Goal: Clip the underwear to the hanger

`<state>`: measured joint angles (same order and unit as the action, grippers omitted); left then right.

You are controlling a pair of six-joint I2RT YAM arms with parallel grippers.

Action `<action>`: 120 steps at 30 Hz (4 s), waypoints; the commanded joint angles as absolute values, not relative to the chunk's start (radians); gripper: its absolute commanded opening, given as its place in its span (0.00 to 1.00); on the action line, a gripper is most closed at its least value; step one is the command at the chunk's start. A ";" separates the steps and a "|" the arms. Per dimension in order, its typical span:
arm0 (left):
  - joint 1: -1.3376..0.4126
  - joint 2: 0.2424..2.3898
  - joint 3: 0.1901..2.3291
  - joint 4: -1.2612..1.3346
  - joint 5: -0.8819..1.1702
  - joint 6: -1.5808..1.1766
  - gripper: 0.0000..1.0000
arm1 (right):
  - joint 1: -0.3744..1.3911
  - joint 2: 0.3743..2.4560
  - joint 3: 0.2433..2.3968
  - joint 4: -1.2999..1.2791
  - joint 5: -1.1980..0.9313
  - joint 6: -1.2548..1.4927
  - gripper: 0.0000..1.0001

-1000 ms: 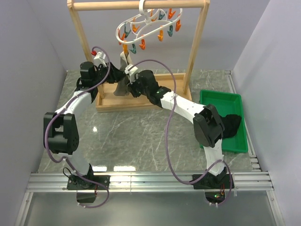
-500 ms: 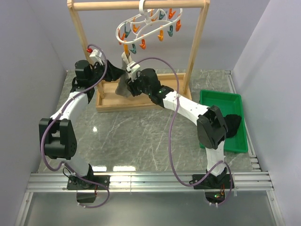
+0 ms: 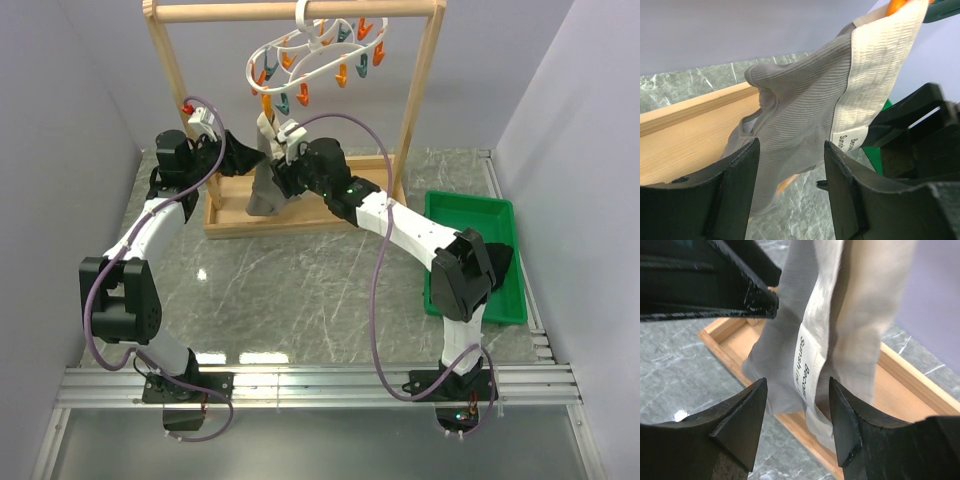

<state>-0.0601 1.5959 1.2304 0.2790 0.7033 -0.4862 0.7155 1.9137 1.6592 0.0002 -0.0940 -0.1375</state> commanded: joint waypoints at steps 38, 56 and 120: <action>-0.221 1.275 1.135 0.456 0.775 -0.229 0.67 | 0.382 1.419 1.433 -0.046 -0.408 -0.002 0.61; -0.339 1.437 1.293 0.589 0.715 -0.423 0.68 | 0.331 1.690 1.614 0.383 -0.439 -0.078 0.62; -0.198 1.769 1.772 0.471 0.362 -0.471 0.43 | 0.278 1.483 1.624 0.190 -0.555 0.046 0.48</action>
<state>-0.2058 1.7584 1.7195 0.3958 0.3519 -0.4511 0.2890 1.5204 1.6020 0.2214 -0.5659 0.0044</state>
